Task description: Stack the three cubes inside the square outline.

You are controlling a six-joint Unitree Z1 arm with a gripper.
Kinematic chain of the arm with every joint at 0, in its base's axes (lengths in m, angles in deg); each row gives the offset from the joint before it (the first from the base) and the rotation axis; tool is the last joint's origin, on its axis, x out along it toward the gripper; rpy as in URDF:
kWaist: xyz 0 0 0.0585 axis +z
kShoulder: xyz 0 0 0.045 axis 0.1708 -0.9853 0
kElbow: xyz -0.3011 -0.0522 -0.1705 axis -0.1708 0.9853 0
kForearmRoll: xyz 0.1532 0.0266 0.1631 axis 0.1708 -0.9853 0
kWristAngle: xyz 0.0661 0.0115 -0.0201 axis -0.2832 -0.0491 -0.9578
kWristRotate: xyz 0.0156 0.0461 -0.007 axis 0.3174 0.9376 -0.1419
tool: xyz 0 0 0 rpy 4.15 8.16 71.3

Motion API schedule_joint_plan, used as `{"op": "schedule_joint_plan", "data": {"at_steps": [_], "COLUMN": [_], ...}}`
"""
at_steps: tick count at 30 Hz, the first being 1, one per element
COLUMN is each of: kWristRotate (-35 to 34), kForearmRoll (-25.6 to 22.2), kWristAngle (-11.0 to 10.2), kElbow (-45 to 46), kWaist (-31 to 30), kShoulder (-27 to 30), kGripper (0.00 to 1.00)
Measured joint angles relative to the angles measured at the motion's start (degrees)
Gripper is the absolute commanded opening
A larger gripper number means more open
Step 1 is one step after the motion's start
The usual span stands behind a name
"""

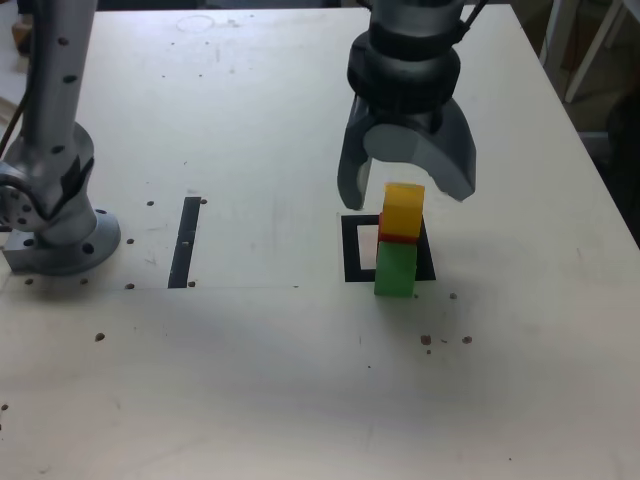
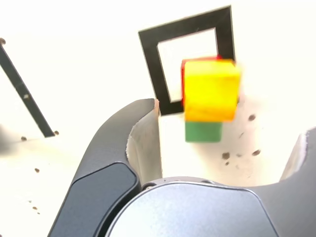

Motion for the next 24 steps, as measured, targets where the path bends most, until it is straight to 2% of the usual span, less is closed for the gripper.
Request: {"op": "schedule_joint_plan", "data": {"at_steps": [9,24], "kWristRotate": [-7.3,-6.8], "kForearmRoll": [0.9,6.0], "kWristAngle": [2.3,6.6], "kElbow": [2.7,4.0], "kWaist": [-5.4,-6.1], "kShoulder": [-0.4,-7.7], "kGripper": [0.98,0.94]}}
